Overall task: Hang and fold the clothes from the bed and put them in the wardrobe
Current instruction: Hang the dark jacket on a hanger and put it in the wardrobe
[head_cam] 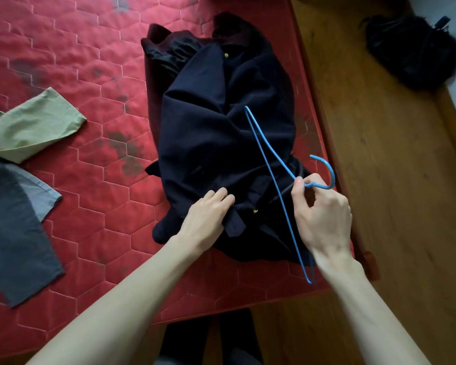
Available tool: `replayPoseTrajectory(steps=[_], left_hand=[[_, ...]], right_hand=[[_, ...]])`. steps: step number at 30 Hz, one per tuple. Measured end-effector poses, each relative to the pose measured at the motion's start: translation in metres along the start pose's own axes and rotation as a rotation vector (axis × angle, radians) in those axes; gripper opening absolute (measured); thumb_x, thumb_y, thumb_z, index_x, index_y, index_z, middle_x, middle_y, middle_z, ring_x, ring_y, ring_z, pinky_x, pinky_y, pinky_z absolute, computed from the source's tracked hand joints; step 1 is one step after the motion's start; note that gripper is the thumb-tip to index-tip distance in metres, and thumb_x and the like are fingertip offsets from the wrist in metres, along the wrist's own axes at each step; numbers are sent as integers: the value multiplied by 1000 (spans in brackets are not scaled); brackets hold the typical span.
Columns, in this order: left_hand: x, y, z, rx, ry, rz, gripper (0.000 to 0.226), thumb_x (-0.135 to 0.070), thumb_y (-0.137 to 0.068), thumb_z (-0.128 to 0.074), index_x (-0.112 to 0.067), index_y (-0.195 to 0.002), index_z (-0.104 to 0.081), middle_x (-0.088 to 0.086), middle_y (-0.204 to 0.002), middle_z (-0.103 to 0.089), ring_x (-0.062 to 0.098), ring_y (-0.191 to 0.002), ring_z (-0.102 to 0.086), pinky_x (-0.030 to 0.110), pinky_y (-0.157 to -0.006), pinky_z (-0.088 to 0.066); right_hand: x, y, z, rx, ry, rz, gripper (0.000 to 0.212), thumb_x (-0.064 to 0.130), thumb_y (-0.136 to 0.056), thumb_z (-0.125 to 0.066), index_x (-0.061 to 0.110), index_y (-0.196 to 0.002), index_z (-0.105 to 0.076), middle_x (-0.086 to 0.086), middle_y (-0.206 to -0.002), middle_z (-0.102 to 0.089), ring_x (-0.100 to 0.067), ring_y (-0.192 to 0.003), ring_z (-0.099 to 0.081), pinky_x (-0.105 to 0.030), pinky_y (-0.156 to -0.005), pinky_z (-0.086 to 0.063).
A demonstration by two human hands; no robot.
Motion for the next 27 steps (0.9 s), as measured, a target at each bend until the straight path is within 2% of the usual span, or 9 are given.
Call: replayPoseTrajectory(steps=[3, 5, 7, 9, 12, 15, 18, 23, 27], left_hand=[[1, 4, 26, -28, 231, -28, 28, -4, -86, -56, -26, -94, -42, -10, -94, -42, 17, -91, -47, 42, -61, -47], [3, 5, 51, -116, 403, 0, 22, -16, -96, -53, -27, -88, -36, -11, -87, -42, 17, -83, -48, 45, -68, -48], [6, 4, 82, -230, 520, 78, 22, -30, -101, -48, -21, -84, -38, -7, -77, -43, 19, -73, -48, 45, -67, -45], [7, 5, 115, -321, 610, 168, 29, -32, -101, -47, -15, -78, -40, -4, -66, -41, 22, -64, -43, 44, -62, -40], [6, 10, 164, -406, 789, 241, 35, -28, -97, -51, -8, -72, -37, 0, -63, -35, 24, -61, -34, 45, -59, -33], [3, 21, 206, -460, 965, 280, 39, -21, -91, -55, 6, -69, -39, 7, -64, -34, 20, -62, -32, 47, -56, -29], [1, 36, 247, -519, 1077, 317, 39, -14, -81, -58, 9, -61, -34, 6, -61, -31, 21, -57, -28, 44, -51, -21], [11, 63, 313, -613, 1028, 278, 47, -29, -68, -60, 4, -60, -27, 6, -62, -24, 22, -60, -23, 41, -57, -17], [43, 93, 350, -744, 1040, 345, 45, -26, -71, -60, 10, -62, -34, 9, -67, -33, 25, -65, -29, 43, -62, -17]], right_hand=[[5, 1, -5, 82, -70, -15, 17, 23, -107, -47, 18, -108, -63, 12, -62, -49, -13, -55, -51, -32, -55, -38], [13, 1, -7, 148, -189, -7, 32, 20, -109, -44, 24, -137, -58, 9, -76, -61, -5, -64, -57, -21, -65, -45], [23, 2, -8, 203, -271, 16, 42, 16, -109, -43, 29, -148, -50, 5, -97, -66, -6, -77, -61, -20, -75, -47], [36, 1, -6, 221, -301, 58, 41, 10, -107, -48, 27, -144, -56, 1, -111, -67, -11, -95, -64, -32, -89, -52], [57, 1, -6, 275, -345, 67, 31, 15, -101, -59, 22, -129, -67, 4, -103, -64, -12, -88, -62, -41, -86, -53], [84, -3, -2, 336, -312, 111, 42, 34, -92, -60, 25, -133, -64, 12, -99, -56, -9, -85, -57, -36, -82, -52], [112, -15, 6, 360, -252, 185, 50, 37, -85, -57, 24, -133, -65, 11, -95, -49, -12, -89, -55, -35, -82, -50], [167, -37, 24, 339, -239, 307, 19, 33, -88, -64, 20, -99, -73, 8, -84, -53, -19, -84, -53, -41, -76, -49], [222, -27, 59, 346, -447, 376, 10, 29, -85, -67, 21, -84, -71, 4, -80, -62, -18, -84, -53, -32, -77, -45]])
Point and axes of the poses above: each hand's wrist, its own y-axis away from the middle knuckle, its own z-axis out of the back of the hand, x = y × z, the point moved 3 cm from there along -y, towards the middle knuckle
